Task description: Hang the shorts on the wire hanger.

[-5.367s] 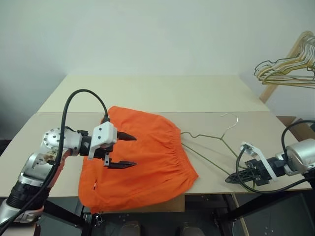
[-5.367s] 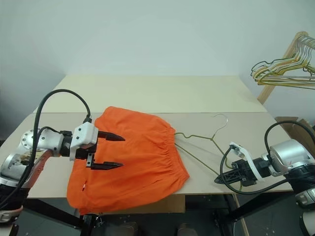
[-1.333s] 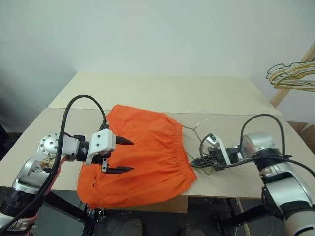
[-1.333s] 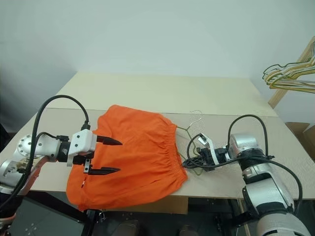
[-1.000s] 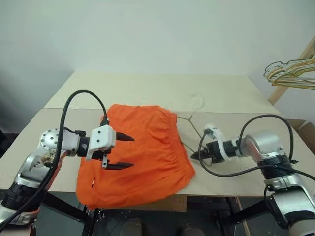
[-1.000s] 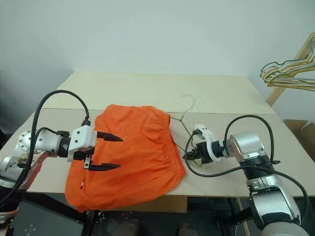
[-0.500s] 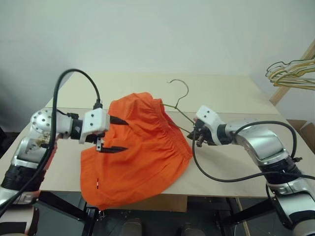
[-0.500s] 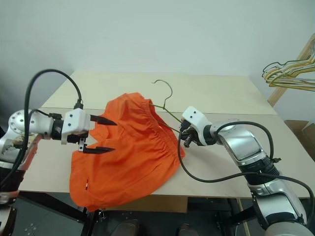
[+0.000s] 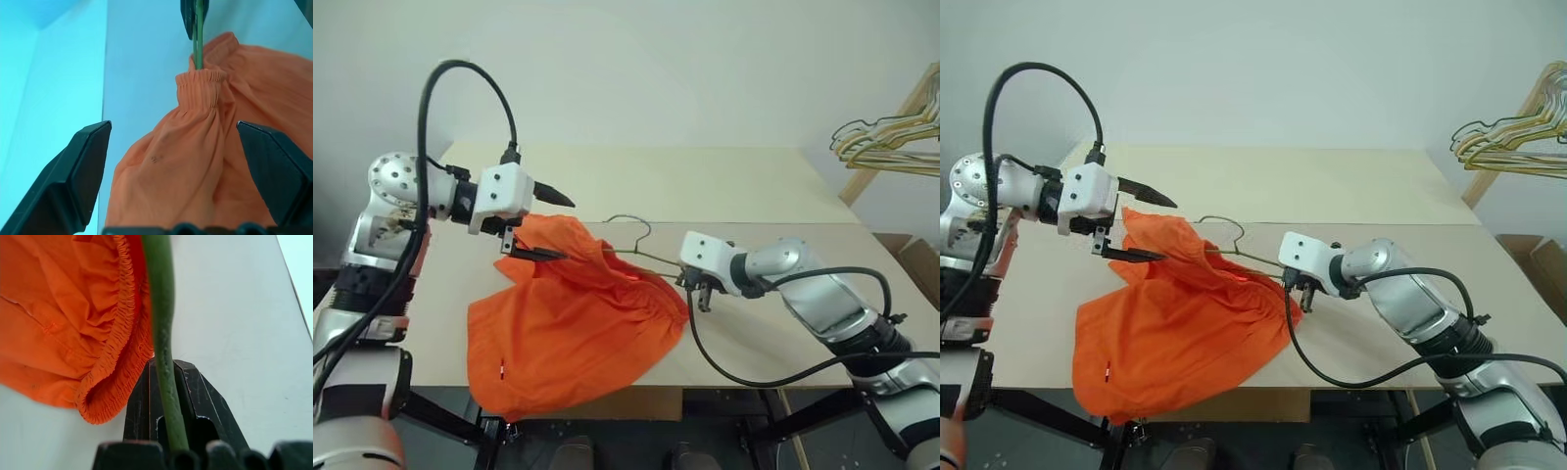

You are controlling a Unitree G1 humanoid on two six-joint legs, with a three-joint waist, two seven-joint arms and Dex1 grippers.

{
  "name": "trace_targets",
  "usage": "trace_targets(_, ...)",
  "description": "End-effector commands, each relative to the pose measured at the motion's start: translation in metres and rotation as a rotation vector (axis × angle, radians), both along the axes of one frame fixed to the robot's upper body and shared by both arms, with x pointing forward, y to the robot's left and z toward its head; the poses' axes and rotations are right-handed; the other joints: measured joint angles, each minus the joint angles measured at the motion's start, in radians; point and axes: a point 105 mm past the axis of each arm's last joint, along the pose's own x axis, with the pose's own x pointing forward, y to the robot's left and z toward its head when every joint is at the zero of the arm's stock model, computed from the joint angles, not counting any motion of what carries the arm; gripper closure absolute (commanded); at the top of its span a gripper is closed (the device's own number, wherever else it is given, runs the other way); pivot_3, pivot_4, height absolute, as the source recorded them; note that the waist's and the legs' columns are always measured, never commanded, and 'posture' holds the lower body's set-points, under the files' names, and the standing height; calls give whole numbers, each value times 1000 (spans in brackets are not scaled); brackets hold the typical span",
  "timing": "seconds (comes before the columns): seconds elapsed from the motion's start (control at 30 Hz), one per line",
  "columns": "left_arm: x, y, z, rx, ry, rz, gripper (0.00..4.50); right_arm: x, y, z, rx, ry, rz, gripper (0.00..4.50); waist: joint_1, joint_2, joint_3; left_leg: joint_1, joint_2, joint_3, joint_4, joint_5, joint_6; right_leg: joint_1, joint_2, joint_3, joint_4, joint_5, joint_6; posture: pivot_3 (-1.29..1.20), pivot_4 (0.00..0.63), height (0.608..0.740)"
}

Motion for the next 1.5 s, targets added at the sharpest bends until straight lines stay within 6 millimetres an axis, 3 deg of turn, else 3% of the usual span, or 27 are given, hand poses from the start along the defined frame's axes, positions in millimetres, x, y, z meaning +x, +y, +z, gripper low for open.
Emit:
trace_targets(0.03,4,-5,-5,51,13,-32,42,0,6,17,10,-52,38,4500,0,0,0,0,0,0,0,0,0,0,0,0,0,0,0,104,0,740)
trace_targets(0.33,16,-24,-34,125,50,-82,42,-5,9,22,32,5,40,4500,-1,0,0,-1,0,0,2,0,0,0,0,0,0,0,0,82,0,740)
trace_targets(0.73,13,-22,-44,84,83,-50,42,-8,10,31,93,92,7,4500,-15,0,0,-2,0,-1,2,0,0,-1,0,0,1,0,0,78,0,740)
trace_targets(0.87,11,-19,-46,77,112,-43,954,-9,9,35,114,116,9,4500,-18,0,0,-2,0,-1,2,0,0,-1,0,0,1,0,0,80,0,740)
trace_targets(1.23,10,-21,-45,60,145,-53,4475,-12,11,46,158,145,27,4500,-19,0,0,-2,0,-1,3,0,0,-1,0,0,1,1,0,78,0,740)
trace_targets(1.5,6,-23,-42,35,169,-72,4475,-15,12,50,170,150,48,4500,-21,0,0,-2,0,-1,3,0,0,-1,0,0,1,1,0,73,0,740)
